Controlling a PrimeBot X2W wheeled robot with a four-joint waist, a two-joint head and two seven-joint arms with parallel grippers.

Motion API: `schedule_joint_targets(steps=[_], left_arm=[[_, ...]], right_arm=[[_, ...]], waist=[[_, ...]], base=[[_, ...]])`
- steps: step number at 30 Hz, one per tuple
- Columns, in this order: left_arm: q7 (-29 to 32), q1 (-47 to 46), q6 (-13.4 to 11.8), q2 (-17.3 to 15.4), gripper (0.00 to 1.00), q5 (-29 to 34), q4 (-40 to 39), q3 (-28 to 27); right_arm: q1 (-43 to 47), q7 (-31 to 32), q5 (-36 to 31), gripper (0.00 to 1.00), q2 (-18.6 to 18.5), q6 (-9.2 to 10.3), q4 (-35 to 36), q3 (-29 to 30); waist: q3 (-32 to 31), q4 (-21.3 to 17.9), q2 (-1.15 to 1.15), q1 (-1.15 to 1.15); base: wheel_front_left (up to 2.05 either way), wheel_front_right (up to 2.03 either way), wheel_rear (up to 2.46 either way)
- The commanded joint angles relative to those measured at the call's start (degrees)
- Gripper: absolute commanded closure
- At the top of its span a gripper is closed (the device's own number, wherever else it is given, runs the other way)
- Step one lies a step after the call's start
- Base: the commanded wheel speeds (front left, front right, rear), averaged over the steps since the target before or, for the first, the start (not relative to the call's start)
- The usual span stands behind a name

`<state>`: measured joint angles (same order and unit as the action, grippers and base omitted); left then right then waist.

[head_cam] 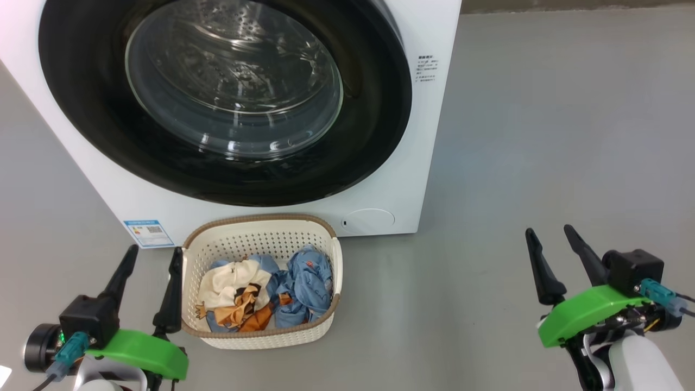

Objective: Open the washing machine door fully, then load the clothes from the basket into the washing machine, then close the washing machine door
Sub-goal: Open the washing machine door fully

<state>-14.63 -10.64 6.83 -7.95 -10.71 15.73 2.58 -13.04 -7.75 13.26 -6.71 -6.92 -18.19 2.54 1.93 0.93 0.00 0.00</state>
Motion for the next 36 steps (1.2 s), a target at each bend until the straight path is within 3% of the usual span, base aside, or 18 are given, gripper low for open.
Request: schedule_joint_targets(steps=[1,17,18,19,20,28,36], left_arm=[[-0.4,-1.4,0.1,-1.0,0.0,0.8,-1.8,-2.3],[-0.4,-2.6,0.4,-0.6,0.0,0.6,-1.6,-1.3],[-0.4,-2.8,0.5,-0.6,0.0,0.6,-1.7,-1.2],[-0.4,-3.1,0.5,-0.6,0.0,0.6,-1.8,-1.1],[-0.4,-3.2,0.5,-0.5,0.0,0.6,-1.8,-1.1],[-0.4,-4.7,0.6,-0.5,0.0,0.6,-2.2,-0.4],[-0.4,-6.5,0.6,-0.2,0.0,0.6,-2.6,0.5]], right_arm=[[-2.9,-0.5,0.0,0.0,-0.1,-0.57,1.7,-1.4],[-19.1,0.4,6.3,0.0,-2.3,-0.57,1.8,1.8],[-20.3,0.6,7.6,0.1,-2.0,-0.57,1.5,2.9],[-22.8,1.5,10.5,0.78,-1.1,-0.57,1.0,5.5],[-24.0,2.1,12.0,1.0,-0.8,-0.57,0.7,6.7],[-33.1,6.8,23.7,1.0,1.9,-0.57,-4.6,17.3],[-41.5,9.9,30.4,1.0,3.2,-0.57,-10.8,25.0]], waist=[[0.4,-0.1,0.0,0.0],[3.3,2.5,0.0,0.0],[3.6,2.8,0.0,0.0],[4.2,3.4,0.0,0.0],[4.5,3.7,0.0,0.0],[7.4,5.8,0.0,0.0],[10.4,7.3,0.0,0.0]], base=[[0.0,0.0,0.0],[0.0,0.0,0.0],[0.0,0.0,0.0],[0.0,0.0,0.0],[0.0,0.0,0.0],[0.0,0.0,0.0],[0.0,0.0,0.0]])
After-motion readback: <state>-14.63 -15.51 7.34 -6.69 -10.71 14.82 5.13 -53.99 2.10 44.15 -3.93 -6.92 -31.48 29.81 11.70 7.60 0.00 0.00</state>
